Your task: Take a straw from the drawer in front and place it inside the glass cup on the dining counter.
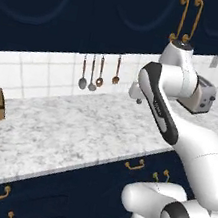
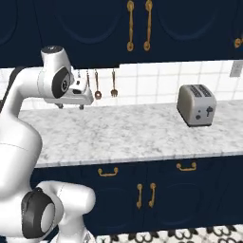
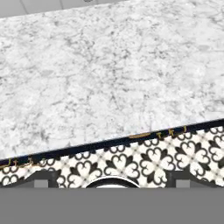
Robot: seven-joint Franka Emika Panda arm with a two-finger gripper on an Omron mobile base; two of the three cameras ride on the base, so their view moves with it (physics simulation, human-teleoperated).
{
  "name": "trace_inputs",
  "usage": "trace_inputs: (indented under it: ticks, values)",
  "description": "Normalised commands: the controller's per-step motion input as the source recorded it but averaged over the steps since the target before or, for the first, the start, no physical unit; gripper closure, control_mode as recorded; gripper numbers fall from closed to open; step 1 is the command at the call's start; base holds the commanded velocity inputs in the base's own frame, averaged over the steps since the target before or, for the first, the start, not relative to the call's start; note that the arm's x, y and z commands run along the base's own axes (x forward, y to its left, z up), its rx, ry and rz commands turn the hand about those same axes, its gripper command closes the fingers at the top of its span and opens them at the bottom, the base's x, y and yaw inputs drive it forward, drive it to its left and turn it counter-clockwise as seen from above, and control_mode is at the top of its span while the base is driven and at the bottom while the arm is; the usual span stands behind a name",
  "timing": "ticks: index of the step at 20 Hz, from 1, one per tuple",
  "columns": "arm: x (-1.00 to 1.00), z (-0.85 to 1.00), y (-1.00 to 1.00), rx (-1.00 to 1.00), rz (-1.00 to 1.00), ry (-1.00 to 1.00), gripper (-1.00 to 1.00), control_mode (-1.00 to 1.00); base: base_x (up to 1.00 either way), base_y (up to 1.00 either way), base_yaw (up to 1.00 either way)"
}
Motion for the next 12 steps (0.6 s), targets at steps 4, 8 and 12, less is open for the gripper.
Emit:
trace_inputs:
  ticks: [4,8,12]
  values:
    - [0.00,0.00,0.00,0.00,0.00,0.00,-1.00,1.00,-0.17,0.66,-0.65]
    - [0.00,0.00,0.00,0.00,0.00,0.00,-1.00,1.00,0.00,0.79,-0.54]
    - [0.00,0.00,0.00,0.00,0.00,0.00,-1.00,1.00,-0.04,0.72,-0.45]
